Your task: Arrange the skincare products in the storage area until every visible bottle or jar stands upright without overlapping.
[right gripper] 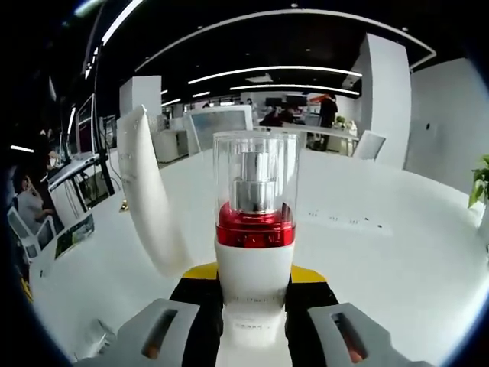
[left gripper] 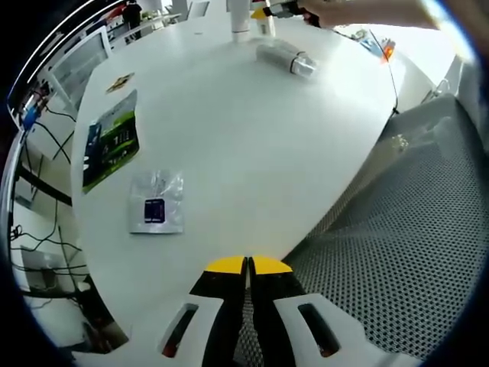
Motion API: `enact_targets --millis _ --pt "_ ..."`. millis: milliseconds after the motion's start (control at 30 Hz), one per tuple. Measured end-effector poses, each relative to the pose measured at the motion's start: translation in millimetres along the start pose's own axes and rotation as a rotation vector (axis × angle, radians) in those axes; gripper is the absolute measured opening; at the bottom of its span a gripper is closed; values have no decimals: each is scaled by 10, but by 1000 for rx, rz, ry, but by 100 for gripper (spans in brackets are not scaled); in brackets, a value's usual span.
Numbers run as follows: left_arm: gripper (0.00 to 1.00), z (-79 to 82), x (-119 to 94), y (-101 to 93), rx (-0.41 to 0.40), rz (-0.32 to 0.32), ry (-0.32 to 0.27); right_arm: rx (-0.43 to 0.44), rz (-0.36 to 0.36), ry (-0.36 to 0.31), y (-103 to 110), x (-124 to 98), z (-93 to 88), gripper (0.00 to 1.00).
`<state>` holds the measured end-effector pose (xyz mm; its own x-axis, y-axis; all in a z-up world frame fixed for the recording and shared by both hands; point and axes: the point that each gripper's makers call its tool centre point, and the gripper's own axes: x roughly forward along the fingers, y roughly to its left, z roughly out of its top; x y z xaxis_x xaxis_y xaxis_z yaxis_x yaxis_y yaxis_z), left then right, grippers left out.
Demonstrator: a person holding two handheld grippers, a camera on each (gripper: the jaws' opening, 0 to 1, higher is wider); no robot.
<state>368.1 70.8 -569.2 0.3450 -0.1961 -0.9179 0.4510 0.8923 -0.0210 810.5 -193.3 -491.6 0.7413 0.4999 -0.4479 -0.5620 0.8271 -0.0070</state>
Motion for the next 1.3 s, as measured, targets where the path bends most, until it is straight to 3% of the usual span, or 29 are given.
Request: enact_targets --millis 233,567,1000,1300 --pt "0 5 3 6 -10 3 -1 2 -8 -52 31 -59 -11 25" --pt "0 19 10 -13 -12 -4 -7 4 -27 -76 35 -105 -39 26" --pt "0 32 15 -20 -10 -4 -18 2 -25 -57 61 -126 -53 26" --pt "1 41 11 16 -28 4 -35 -12 -26 10 82 -148 -62 27"
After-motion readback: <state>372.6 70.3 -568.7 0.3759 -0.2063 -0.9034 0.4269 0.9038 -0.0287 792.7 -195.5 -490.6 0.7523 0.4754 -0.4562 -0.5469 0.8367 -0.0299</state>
